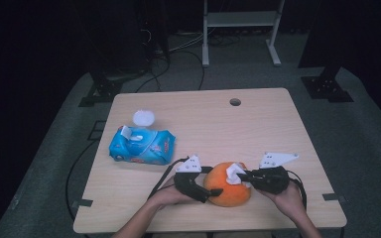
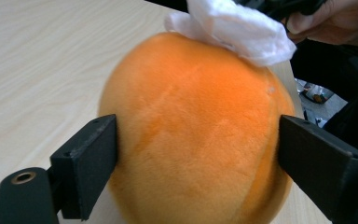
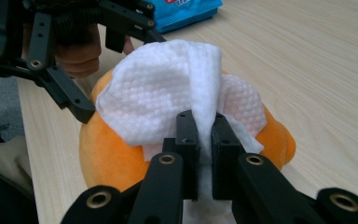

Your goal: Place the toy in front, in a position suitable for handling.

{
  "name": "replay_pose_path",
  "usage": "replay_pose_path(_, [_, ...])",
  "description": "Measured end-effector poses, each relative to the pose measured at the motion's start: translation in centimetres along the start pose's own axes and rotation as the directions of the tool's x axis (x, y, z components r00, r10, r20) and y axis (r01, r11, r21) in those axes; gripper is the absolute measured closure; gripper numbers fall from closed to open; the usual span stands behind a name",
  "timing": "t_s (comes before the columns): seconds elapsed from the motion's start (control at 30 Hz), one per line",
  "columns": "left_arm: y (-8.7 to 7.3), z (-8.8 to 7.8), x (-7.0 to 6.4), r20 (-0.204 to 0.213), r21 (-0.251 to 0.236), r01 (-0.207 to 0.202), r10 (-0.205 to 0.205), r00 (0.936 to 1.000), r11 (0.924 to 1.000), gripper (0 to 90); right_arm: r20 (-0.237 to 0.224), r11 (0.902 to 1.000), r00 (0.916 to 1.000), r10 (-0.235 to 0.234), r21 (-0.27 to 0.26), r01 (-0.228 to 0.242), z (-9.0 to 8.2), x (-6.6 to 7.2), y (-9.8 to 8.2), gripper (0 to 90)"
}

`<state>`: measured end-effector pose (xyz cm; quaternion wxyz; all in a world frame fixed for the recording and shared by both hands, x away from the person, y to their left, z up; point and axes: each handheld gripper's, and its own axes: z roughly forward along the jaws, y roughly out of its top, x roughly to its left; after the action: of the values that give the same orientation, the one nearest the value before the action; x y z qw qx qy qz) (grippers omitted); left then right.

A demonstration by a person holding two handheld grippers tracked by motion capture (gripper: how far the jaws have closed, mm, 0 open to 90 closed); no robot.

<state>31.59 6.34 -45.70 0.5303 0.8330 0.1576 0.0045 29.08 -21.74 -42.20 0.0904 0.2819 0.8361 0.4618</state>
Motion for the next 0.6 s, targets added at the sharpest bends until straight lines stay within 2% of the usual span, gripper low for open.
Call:
replay_pose_path(0.07, [0.0, -0.1, 0.0, -0.017, 0.006, -0.012, 0.012, 0.9998, 0.9999, 28.1, 0.003, 0.9999, 1.0000, 0.009, -0.006, -0.008, 0.0, -0.1, 0.0, 83.8])
replay_pose_path(0.13, [0.3, -0.3, -0.4, -0.045, 0.008, -0.047, 0.047, 0.9979, 0.9989, 36.3, 0.003, 0.9998, 0.9999, 0.016, -0.015, -0.016, 0.0, -0.2, 0.1, 83.8])
replay_pose_path(0.23, [1.1, -0.8, -1.0, -0.082, 0.009, -0.132, 0.132, 0.9879, 0.9912, 42.9, 0.029, 0.9988, 0.9996, 0.007, -0.049, -0.005, -0.4, -0.1, 0.6, 83.8])
replay_pose_path(0.3, [1.6, -1.3, -1.2, -0.117, -0.004, -0.186, 0.185, 0.9758, 0.9825, 42.9, 0.021, 0.9956, 0.9996, 0.020, -0.092, -0.018, -0.7, -0.1, 0.8, 83.9])
replay_pose_path(0.33, [1.7, -1.3, -1.2, -0.122, -0.010, -0.195, 0.193, 0.9736, 0.9807, 42.9, 0.021, 0.9920, 0.9995, 0.022, -0.125, -0.019, -0.9, -0.1, 1.0, 83.9])
replay_pose_path(0.37, [1.8, -1.5, -1.3, -0.133, -0.006, -0.221, 0.218, 0.9668, 0.9753, 42.8, 0.017, 0.9907, 0.9996, 0.024, -0.135, -0.021, -0.9, 0.0, 1.1, 83.9])
replay_pose_path(0.4, [1.8, -1.5, -1.3, -0.136, -0.003, -0.227, 0.224, 0.9650, 0.9739, 42.5, 0.004, 0.9882, 0.9998, 0.020, -0.152, -0.019, -0.9, 0.0, 1.3, 83.8])
replay_pose_path(0.47, [1.4, -1.5, -1.1, -0.133, 0.006, -0.223, 0.221, 0.9662, 0.9749, 41.1, 0.001, 0.9903, 1.0000, 0.010, -0.139, -0.010, -0.5, 0.2, 1.4, 83.8])
replay_pose_path(0.5, [1.1, -1.5, -0.8, -0.126, 0.008, -0.209, 0.209, 0.9699, 0.9778, 40.4, 0.001, 0.9917, 1.0000, 0.007, -0.129, -0.007, -0.2, 0.1, 1.3, 83.8])
replay_pose_path(0.57, [0.8, -1.6, -0.4, -0.119, 0.004, -0.182, 0.181, 0.9762, 0.9832, 39.0, 0.003, 0.9948, 0.9997, 0.026, -0.099, -0.026, 0.3, -0.2, 0.8, 83.8])
replay_pose_path(0.6, [0.7, -1.7, -0.3, -0.118, 0.002, -0.176, 0.175, 0.9775, 0.9843, 38.4, 0.017, 0.9958, 0.9990, 0.040, -0.082, -0.039, 0.3, -0.6, 0.5, 83.8])
